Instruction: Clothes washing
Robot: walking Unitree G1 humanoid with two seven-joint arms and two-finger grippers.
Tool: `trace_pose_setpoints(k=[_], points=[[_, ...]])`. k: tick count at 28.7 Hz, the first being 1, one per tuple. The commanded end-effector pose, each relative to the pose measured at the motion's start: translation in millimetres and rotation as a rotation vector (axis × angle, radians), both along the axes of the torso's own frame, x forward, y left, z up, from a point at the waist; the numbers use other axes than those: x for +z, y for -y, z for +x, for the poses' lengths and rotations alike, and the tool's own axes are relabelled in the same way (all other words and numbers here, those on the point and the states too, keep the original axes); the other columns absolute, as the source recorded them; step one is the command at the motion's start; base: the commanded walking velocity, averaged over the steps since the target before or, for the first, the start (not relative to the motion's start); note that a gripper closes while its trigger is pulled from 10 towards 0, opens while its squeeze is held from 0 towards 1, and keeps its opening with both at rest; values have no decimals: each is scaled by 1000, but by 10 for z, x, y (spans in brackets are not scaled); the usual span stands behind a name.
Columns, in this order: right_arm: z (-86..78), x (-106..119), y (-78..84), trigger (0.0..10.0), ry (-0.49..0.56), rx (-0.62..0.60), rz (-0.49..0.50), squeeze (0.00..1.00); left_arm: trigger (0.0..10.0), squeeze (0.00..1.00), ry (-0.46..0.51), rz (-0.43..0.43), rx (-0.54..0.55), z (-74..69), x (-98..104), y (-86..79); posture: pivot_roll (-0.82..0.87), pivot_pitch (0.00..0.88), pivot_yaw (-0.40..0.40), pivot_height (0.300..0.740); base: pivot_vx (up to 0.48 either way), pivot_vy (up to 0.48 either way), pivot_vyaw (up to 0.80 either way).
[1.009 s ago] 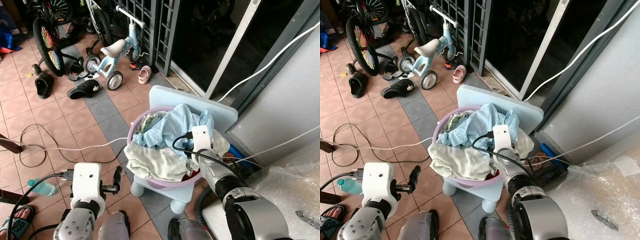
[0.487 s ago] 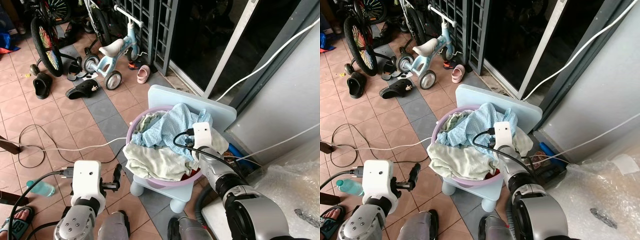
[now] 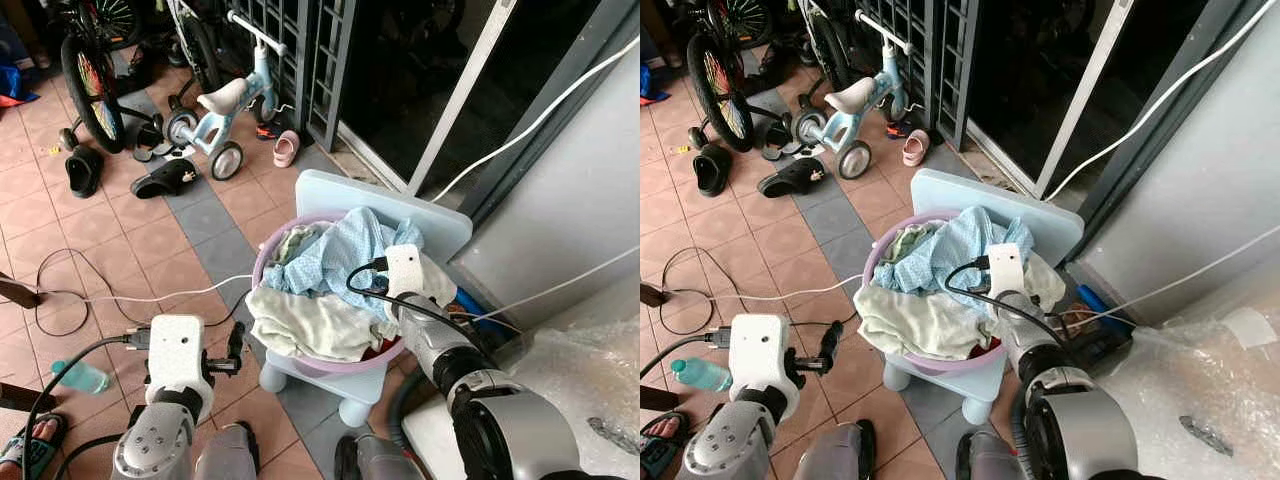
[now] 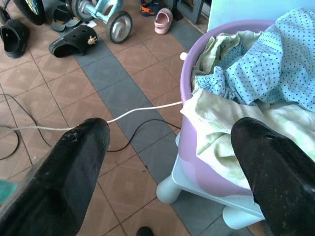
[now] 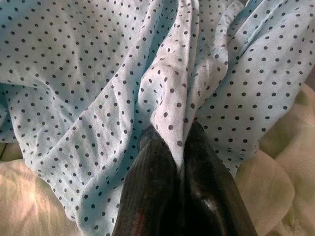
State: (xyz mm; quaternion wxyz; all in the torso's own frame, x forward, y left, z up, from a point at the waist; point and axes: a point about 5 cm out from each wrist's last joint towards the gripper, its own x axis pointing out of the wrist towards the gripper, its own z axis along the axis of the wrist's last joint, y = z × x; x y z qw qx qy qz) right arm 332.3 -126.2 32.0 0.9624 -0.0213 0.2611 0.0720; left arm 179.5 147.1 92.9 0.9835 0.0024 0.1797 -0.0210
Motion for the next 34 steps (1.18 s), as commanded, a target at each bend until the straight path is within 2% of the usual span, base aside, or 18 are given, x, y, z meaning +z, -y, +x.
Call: trace_pose_setpoints(k=[1, 5, 6, 10, 11, 13, 15, 16, 17, 18, 20, 22, 25, 26, 27, 28, 34], points=[[90, 173, 50, 0, 84, 21, 53, 0, 10000, 0, -10, 0, 6, 30, -50, -5, 122, 95, -83, 740, 0, 0, 0], [96, 194, 54, 0, 93, 30, 61, 0, 10000, 0, -6, 0, 6, 44, -50, -5, 122, 95, -83, 740, 0, 0, 0], [116, 251, 66, 0, 116, 58, 69, 0, 10000, 0, 5, -3, 2, 90, -50, 6, 106, 61, -78, 740, 0, 0, 0], [181, 534, 77, 0, 229, 166, 104, 0, 10000, 0, 41, -14, -17, 261, -51, 40, 78, 11, -69, 740, 0, 0, 0], [175, 697, 81, 0, 305, 193, 135, 0, 10000, 0, 62, -10, -19, 333, -44, 46, 64, 0, -65, 740, 0, 0, 0], [122, 833, 92, 0, 374, 214, 157, 0, 10000, 0, 80, -23, -14, 373, -28, 53, 62, 0, -64, 740, 0, 0, 0], [22, 957, 110, 0, 474, 239, 139, 0, 10000, 0, 107, -13, 3, 435, -16, 51, 51, 0, -64, 740, 0, 0, 0], [22, 957, 110, 0, 474, 239, 139, 0, 10000, 0, 107, -13, 3, 435, -16, 51, 51, 0, -64, 740, 0, 0, 0], [-84, 1005, 146, 0, 518, 213, 144, 0, 10000, 0, 142, 17, 19, 465, -5, 53, 50, 0, -65, 740, 0, 0, 0], [-116, 1016, 161, 0, 526, 199, 151, 0, 10000, 0, 153, 30, 24, 481, -5, 52, 50, 0, -66, 740, 0, 0, 0], [-261, 1024, 218, 0, 576, 123, 152, 0, 10000, 0, 157, 12, 31, 517, -20, 60, 48, 0, -63, 740, 0, 0, 0], [-308, 1023, 231, 0, 590, 105, 145, 0, 10000, 0, 162, 12, 32, 525, -18, 62, 48, 0, -63, 740, 0, 0, 0], [-437, 1016, 262, 0, 598, 3, 162, 0, 10000, 0, 182, 0, 33, 589, -5, 90, 27, 0, -47, 740, 0, 0, 0], [-450, 1013, 259, 2000, 597, -12, 160, 0, 10000, 0, 184, 13, 27, 599, -9, 96, 21, 0, -45, 740, 0, 0, 0], [-457, 1011, 257, 2000, 595, -20, 158, 0, 10000, 0, 185, 24, 22, 604, -13, 99, 21, 0, -45, 740, 0, 0, 0], [-466, 1009, 241, 10000, 594, -12, 151, 0, 10000, 0, 180, 19, 30, 609, -32, 95, 11, 0, -44, 740, 0, 0, 0], [-410, 1037, 185, 10000, 610, -11, 108, 0, 10000, 0, 189, -4, 38, 656, -56, 73, 23, 0, -39, 740, 0, 0, -754]])
